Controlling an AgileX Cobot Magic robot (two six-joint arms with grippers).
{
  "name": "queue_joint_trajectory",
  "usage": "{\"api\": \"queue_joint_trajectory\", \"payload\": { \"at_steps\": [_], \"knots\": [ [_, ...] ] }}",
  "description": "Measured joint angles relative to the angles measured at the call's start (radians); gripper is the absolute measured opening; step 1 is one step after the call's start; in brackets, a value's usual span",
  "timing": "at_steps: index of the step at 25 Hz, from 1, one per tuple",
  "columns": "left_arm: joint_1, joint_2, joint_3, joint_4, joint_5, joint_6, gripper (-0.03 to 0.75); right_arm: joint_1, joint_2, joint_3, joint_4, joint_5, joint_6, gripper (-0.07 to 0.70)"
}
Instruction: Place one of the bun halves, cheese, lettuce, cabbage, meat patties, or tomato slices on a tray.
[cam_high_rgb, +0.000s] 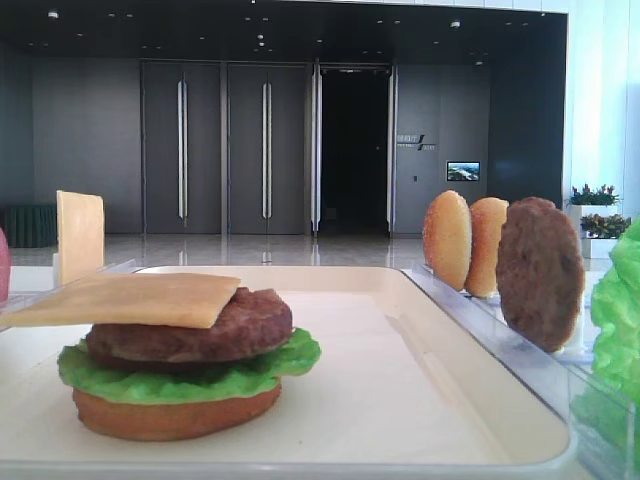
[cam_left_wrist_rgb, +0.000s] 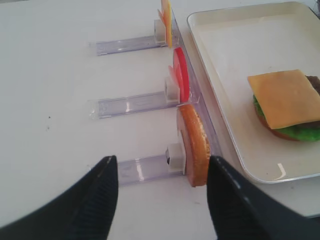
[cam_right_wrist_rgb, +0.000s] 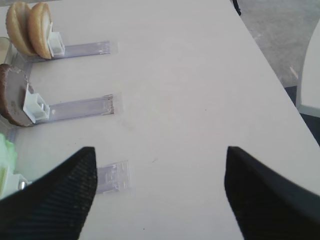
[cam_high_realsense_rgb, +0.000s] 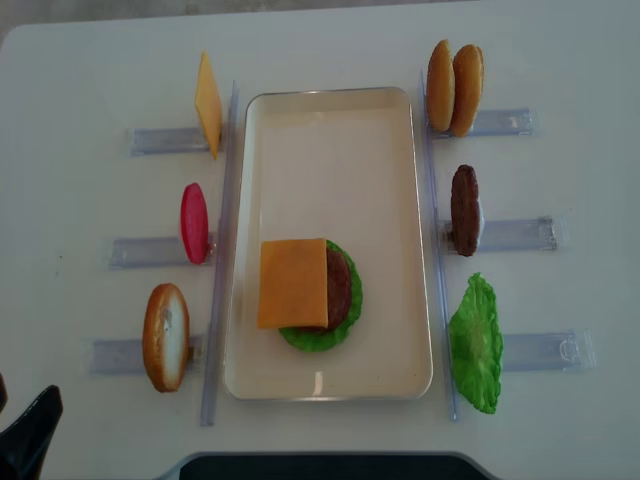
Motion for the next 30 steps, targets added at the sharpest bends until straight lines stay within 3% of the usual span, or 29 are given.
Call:
{"api": "queue_joint_trajectory", "payload": {
  "at_steps": [13, 30],
  "knots": [
    [0.000, 0.000, 0.000, 0.003, 0.000, 0.000, 0.426, 0.000, 0.000, 0.000, 0.000, 0.000, 0.000, 0.535],
    [-0.001, 0.000, 0.000, 0.003, 0.000, 0.000, 0.267, 0.000, 0.000, 0.000, 0.000, 0.000, 0.000, 0.535]
  ]
}}
